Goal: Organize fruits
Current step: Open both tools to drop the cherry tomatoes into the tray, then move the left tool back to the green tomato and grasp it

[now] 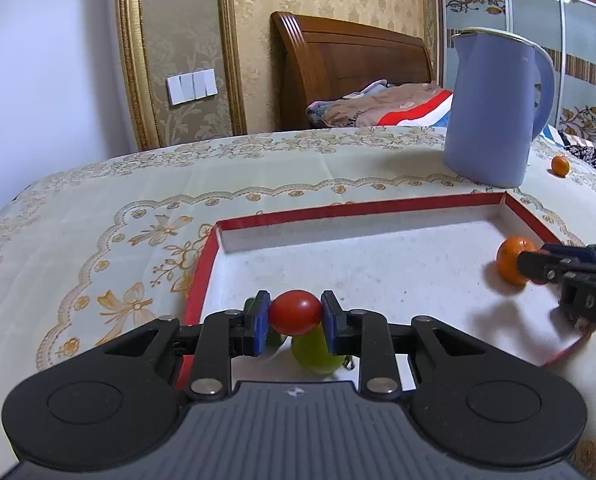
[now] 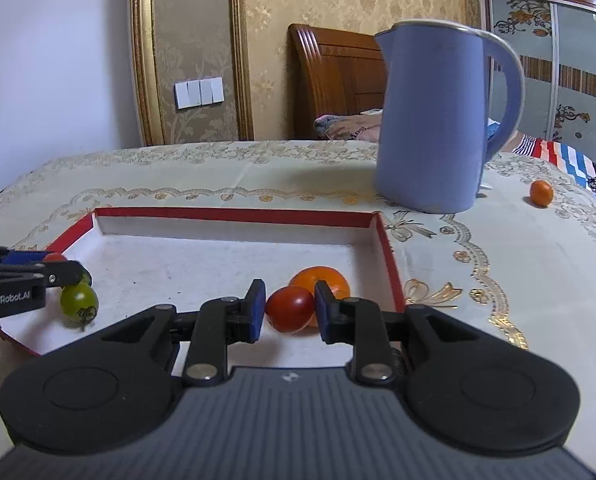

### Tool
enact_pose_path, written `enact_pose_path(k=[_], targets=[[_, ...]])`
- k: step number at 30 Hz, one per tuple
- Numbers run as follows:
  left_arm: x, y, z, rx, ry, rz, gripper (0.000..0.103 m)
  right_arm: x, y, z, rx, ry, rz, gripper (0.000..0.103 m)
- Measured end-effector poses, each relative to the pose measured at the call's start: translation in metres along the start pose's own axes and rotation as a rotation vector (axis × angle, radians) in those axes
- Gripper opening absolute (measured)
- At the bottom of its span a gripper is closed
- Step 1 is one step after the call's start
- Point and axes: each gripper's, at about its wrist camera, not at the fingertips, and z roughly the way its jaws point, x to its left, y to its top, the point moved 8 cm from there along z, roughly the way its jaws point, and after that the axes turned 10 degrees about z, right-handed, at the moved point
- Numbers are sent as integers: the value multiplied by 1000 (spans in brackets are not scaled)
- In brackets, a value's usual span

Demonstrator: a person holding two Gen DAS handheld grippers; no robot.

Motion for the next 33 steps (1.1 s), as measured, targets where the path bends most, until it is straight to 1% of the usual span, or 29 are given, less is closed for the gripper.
enact_pose_path(k=[2,7,11,15,21,22,23,24,25,26,27,28,31,33], targets=[[0,3,4,-5,5,8,27,3,0,5,6,0,-6,25],[1,7,25,32,-8,-12,27,12,2,14,6,6,-19,25],[-2,11,35,37,13,10,27,25,2,21,7,20,-56,25],[-7,14,44,46,28,38,27,32,-1,27,22,27,-73,25],[-7,16,48,42,25,33,27,28,-8,37,74,33,-53,25],[-6,16,48,40,16,29,28,28,-8,38,80,39,-49,27],[-7,15,48,38,6,26,29,28,-9,38,85,43,-47,31],[-7,15,47,35,3,26,30,29,-10,38,89,45,-50,41],[-7,15,46,33,1,27,36,30,-11,37,86,49,-53,50],[-8,15,45,30,-5,27,50,31,-11,35,77,48,-61,53],[-8,15,44,22,-8,21,59,32,-11,34,64,42,-69,60],[-7,15,41,11,-2,12,72,32,-10,31,47,35,-75,67],[-4,16,33,-28,22,12,74,30,-8,26,11,26,-75,72],[-1,15,29,-33,21,-3,74,26,-6,21,-11,24,-65,75]])
